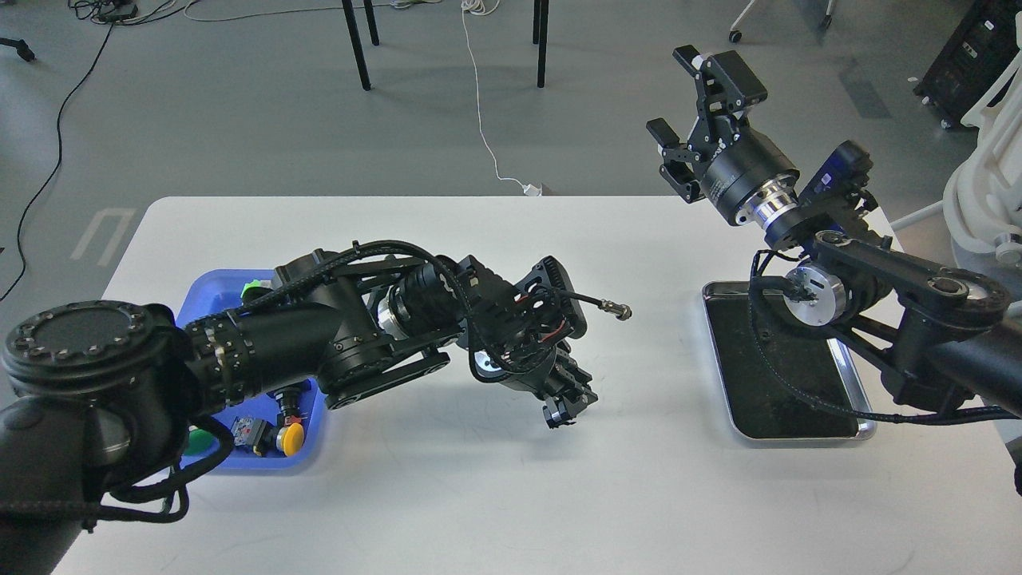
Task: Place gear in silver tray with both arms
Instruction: 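Carry the second black gear to the table center and release it, then reach the right gripper toward the second black gear on the table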
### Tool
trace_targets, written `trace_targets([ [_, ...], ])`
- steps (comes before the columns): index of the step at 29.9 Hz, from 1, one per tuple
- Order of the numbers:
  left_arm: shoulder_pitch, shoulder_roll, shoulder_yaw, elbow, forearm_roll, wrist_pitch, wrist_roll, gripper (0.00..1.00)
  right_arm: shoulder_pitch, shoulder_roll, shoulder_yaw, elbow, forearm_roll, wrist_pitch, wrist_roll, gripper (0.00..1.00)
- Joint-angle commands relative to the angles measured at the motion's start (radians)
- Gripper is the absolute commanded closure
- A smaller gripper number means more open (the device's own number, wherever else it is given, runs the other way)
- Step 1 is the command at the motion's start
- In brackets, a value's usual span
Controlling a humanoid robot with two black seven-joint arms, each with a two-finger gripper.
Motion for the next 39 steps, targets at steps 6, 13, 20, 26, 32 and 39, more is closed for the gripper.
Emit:
trace_targets([
  [6,-0.001,0.0,0.032,0.016,-0.007,0.0,0.0,0.81,-0.01,-0.002,0.0,-0.006,0.0,0.003,0.0,0.02],
  [13,0.002,0.0,0.033,0.017,-0.007,0.0,0.0,0.48,-0.013,-0.002,0.0,-0.006,0.0,0.003,0.0,0.02],
  [20,-0.007,0.0,0.014,0.002,-0.027,0.0,0.0,0.2,-0.014,-0.006,0.0,-0.006,-0.002,0.003,0.0,0.02],
  [26,-0.011,0.158,-0.083,-0.066,-0.307,0.0,0.0,0.12,-0.043,-0.051,0.003,0.006,0.0,0.014,0.0,0.02],
  [32,0.123,0.382,-0.209,-0.089,-0.795,0.136,0.0,0.09,-0.138,-0.107,0.019,0.026,0.0,0.024,0.0,0.02],
  [39,0.422,0.551,-0.477,-0.234,-1.309,0.188,0.0,0.07,-0.2,-0.14,-0.015,0.047,-0.092,0.084,0.0,0.01],
])
